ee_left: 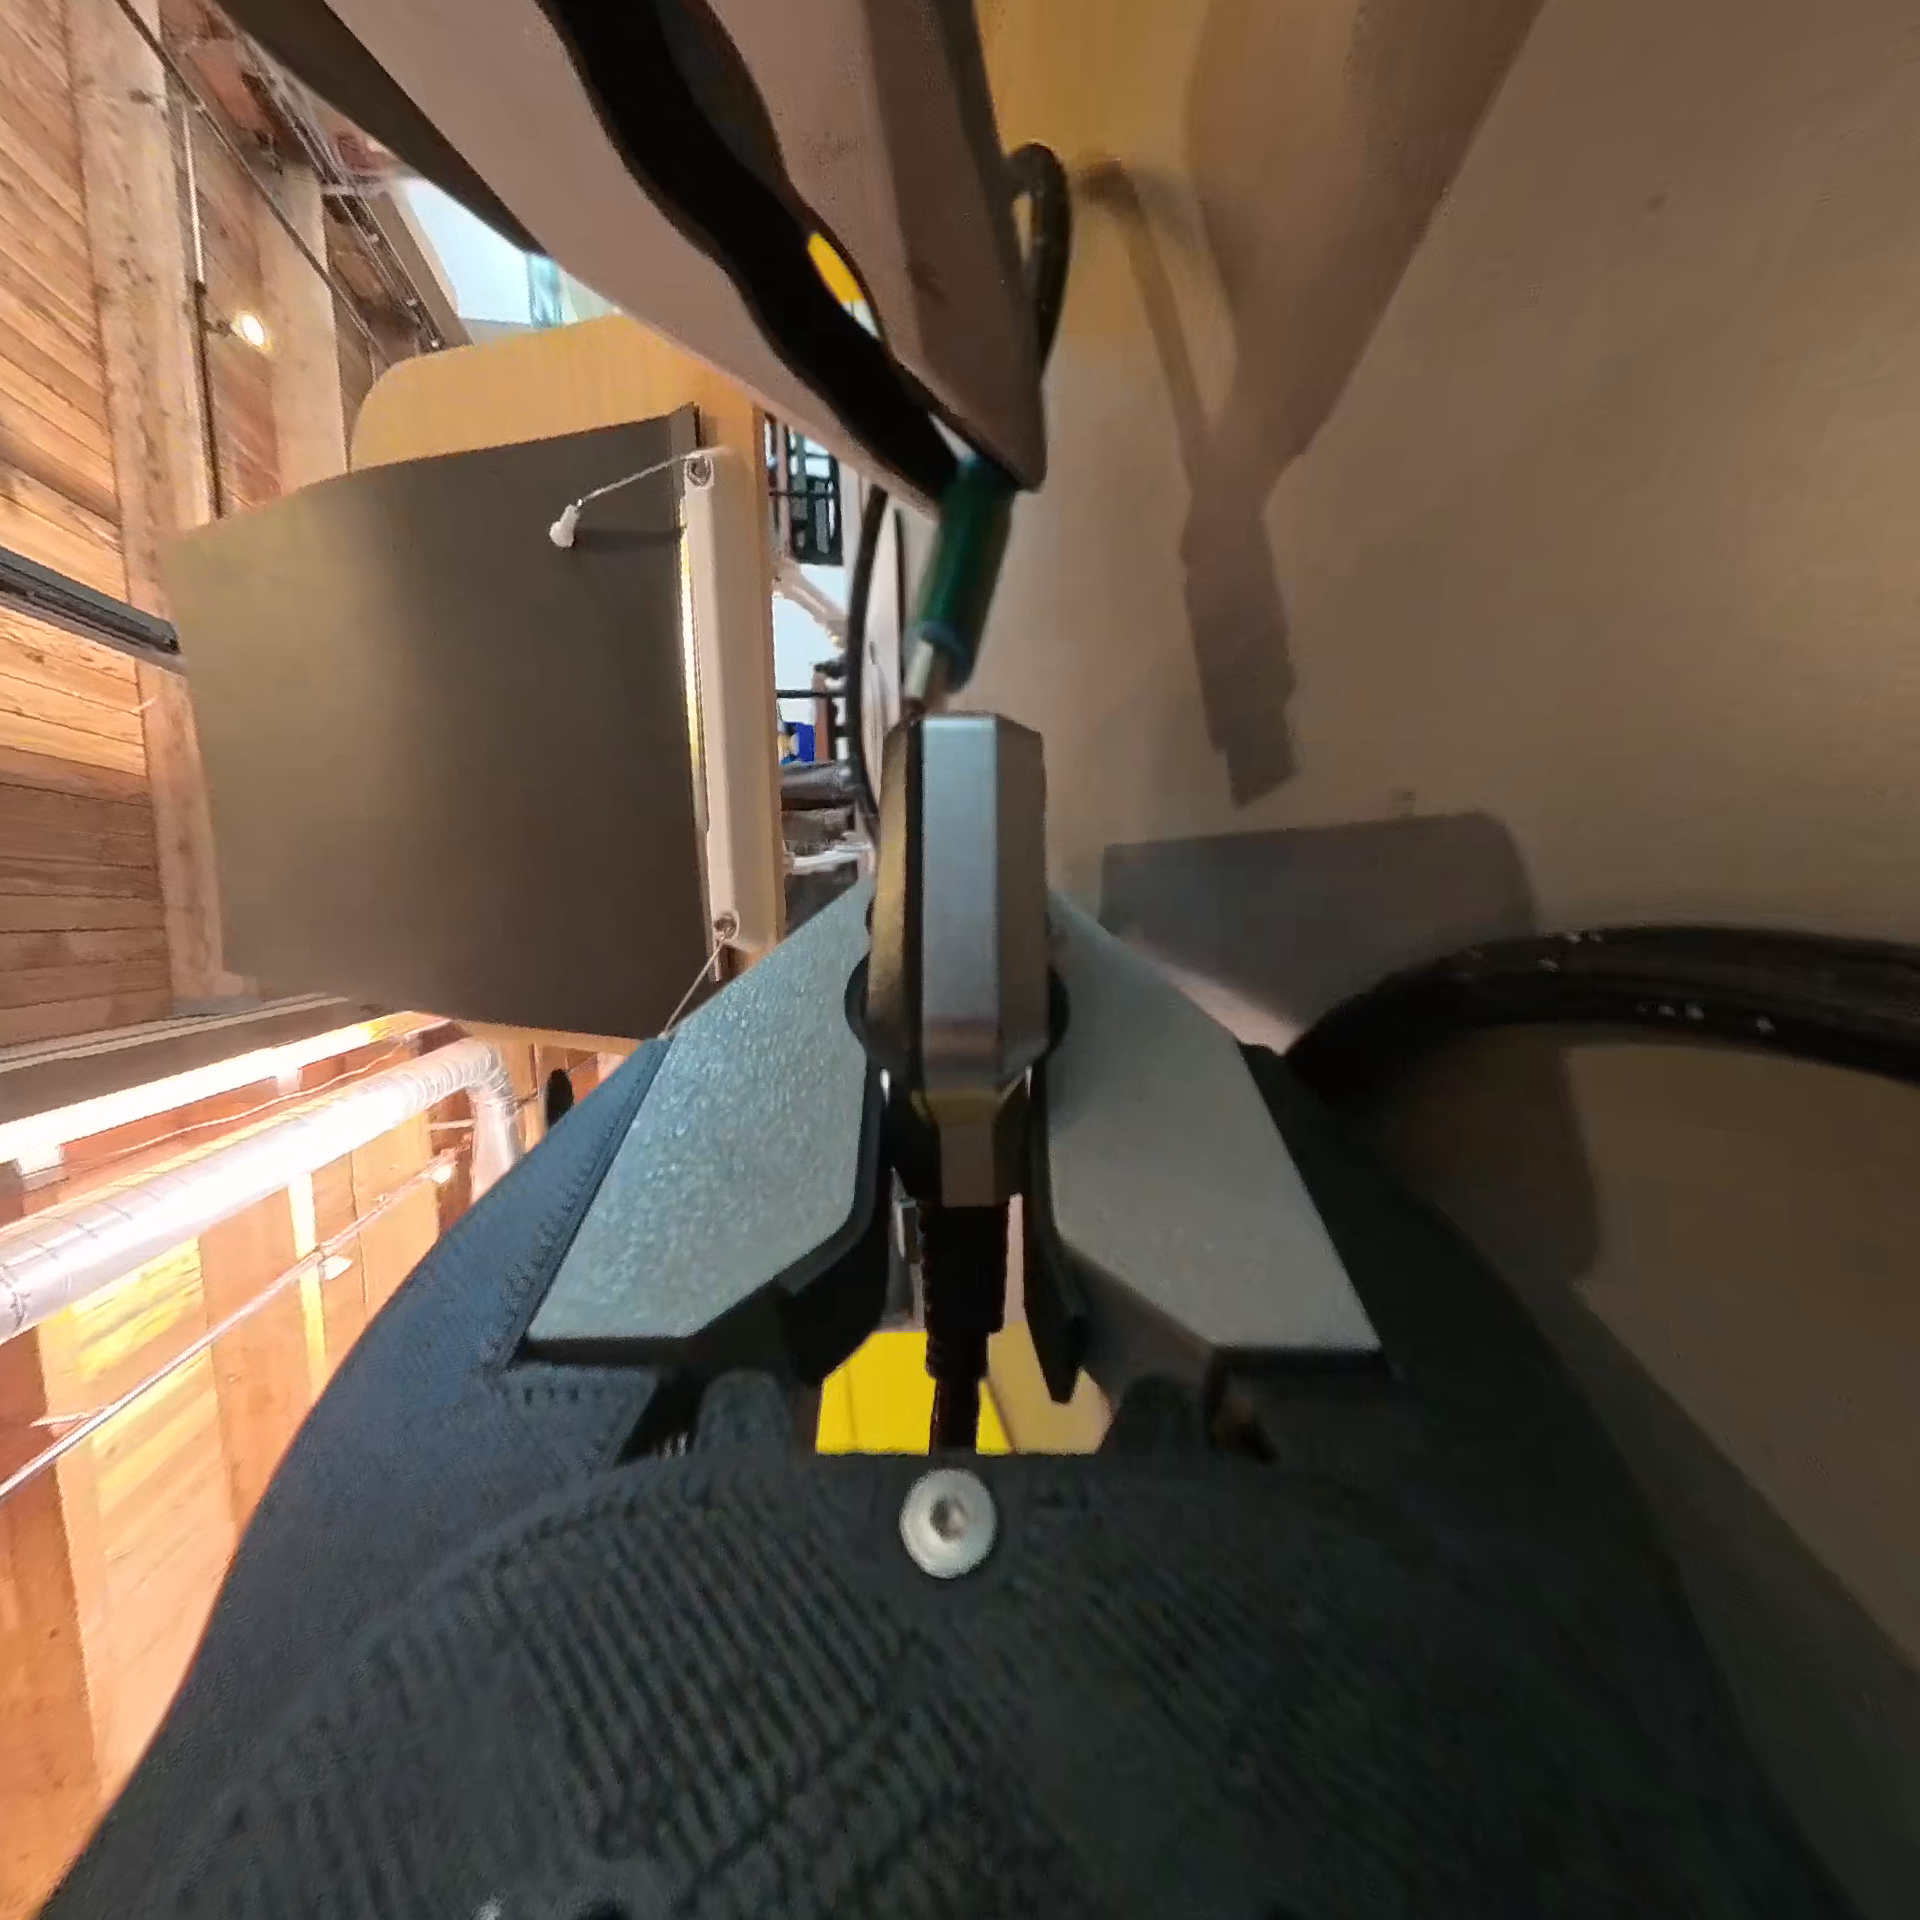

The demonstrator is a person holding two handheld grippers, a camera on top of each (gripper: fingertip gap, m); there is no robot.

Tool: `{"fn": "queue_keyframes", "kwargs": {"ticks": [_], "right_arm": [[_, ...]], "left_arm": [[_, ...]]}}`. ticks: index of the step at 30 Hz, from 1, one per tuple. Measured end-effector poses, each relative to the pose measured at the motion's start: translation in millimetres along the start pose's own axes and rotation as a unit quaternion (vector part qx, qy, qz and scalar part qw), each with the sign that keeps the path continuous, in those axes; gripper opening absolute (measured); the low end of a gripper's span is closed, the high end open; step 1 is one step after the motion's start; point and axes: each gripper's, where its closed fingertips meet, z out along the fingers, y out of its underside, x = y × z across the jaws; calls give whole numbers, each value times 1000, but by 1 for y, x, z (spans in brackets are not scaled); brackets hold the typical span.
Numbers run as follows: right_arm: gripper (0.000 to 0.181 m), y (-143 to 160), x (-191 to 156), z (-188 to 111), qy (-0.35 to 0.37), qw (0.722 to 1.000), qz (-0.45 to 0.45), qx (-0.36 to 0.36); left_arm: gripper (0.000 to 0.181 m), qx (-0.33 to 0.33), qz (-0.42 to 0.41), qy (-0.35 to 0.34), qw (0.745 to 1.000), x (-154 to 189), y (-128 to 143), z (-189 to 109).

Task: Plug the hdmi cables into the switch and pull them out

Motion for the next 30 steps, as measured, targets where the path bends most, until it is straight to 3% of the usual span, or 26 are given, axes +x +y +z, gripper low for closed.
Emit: {"fn": "queue_keyframes", "kwargs": {"ticks": [4,7,14,18,22,25,28,30], "right_arm": [[7,9,2,14,5,1000,-11,-23],[6,-1,0,15,13,1000,-24,15],[13,2,-9,22,-78,992,79,66],[38,0,-5,16,-182,958,197,98],[51,-4,-1,11,-303,892,309,128],[50,-6,-9,13,-372,853,348,116],[25,-8,-13,21,-359,864,339,96],[22,-10,-14,25,-344,873,333,89]], "left_arm": [[20,-39,43,-44,997,-10,5,2],[20,-44,53,-45,997,-10,6,4],[20,-40,48,-42,997,-9,4,3],[20,-40,36,-45,998,-12,6,2],[20,-39,40,-55,997,-15,6,0],[20,-42,61,-67,995,-17,5,-1],[20,-42,73,-77,993,-19,3,-2],[20,-40,72,-83,993,-21,2,-3]]}}
